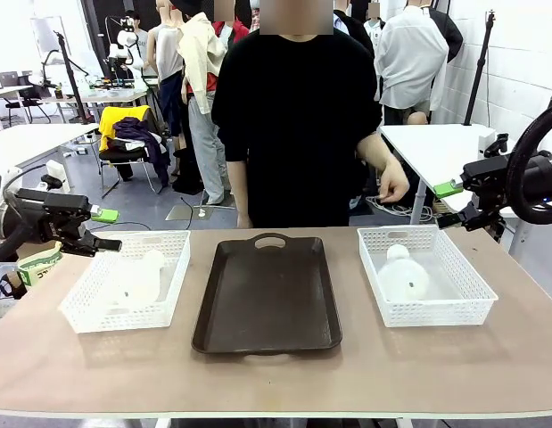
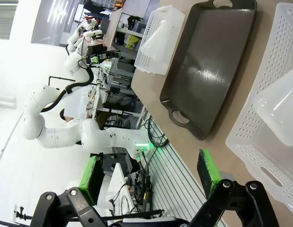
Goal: Prepare the laboratory tools.
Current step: Pick up the Big flask that the person points to, then while moving the picked Big flask to the Handle tray indicated by the person, stop as directed by the person.
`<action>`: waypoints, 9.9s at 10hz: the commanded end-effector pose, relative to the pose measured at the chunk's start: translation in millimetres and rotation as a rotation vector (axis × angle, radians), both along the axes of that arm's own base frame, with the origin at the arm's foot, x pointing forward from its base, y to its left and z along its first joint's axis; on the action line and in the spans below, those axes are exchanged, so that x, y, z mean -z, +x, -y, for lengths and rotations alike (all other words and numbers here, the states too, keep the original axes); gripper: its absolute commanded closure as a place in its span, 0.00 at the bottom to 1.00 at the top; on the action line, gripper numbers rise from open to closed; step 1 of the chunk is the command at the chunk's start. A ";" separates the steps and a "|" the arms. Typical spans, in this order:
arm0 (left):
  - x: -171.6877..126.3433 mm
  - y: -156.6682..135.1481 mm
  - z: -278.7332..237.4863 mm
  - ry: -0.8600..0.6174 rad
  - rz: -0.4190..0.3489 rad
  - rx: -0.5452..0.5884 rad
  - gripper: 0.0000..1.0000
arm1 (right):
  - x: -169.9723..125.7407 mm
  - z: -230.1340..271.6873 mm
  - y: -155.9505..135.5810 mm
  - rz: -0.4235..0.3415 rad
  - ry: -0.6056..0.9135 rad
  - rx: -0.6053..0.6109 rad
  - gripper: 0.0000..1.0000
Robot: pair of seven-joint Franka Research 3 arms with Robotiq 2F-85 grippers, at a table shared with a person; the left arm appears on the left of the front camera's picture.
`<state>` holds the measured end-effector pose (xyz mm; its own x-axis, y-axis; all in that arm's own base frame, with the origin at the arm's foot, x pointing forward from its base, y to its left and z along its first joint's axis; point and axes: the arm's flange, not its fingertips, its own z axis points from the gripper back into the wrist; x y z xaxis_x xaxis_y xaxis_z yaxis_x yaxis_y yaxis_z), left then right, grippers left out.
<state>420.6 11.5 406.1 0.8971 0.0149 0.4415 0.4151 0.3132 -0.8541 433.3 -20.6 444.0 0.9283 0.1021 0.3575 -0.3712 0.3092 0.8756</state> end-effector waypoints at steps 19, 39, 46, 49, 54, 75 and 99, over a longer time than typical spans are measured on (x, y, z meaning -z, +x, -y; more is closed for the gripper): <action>-0.4 -0.2 -0.9 -0.007 0.004 0.001 0.00 | -63.0 -47.4 40.3 -0.099 -0.623 0.415 0.00; -0.4 -0.2 -0.9 -0.007 0.004 0.001 0.00 | 47.5 -132.5 146.0 -0.269 -1.122 0.583 0.00; -0.4 -0.2 -0.9 -0.007 0.004 0.001 0.00 | 90.0 -134.6 160.3 -0.303 -1.079 0.751 0.00; -0.4 -0.2 -0.9 -0.007 0.004 0.001 0.00 | 101.9 -137.2 169.3 -0.344 -1.110 0.822 0.00; -0.4 -0.2 -0.9 -0.007 0.004 0.001 0.00 | 120.2 -150.6 184.7 -0.357 -1.177 0.824 0.00; -0.4 -0.2 -0.9 -0.007 0.004 0.001 0.00 | 126.3 -132.7 191.1 -0.402 -1.205 0.793 1.00; -0.4 -0.2 -0.9 -0.007 0.004 0.001 0.00 | -22.8 -102.3 74.7 -0.232 -1.040 0.699 1.00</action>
<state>421.0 11.5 405.2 0.8981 0.0138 0.4396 0.4134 0.3151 -0.8543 525.0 82.7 469.1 0.9209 -0.3352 0.1990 0.3242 0.9420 0.0865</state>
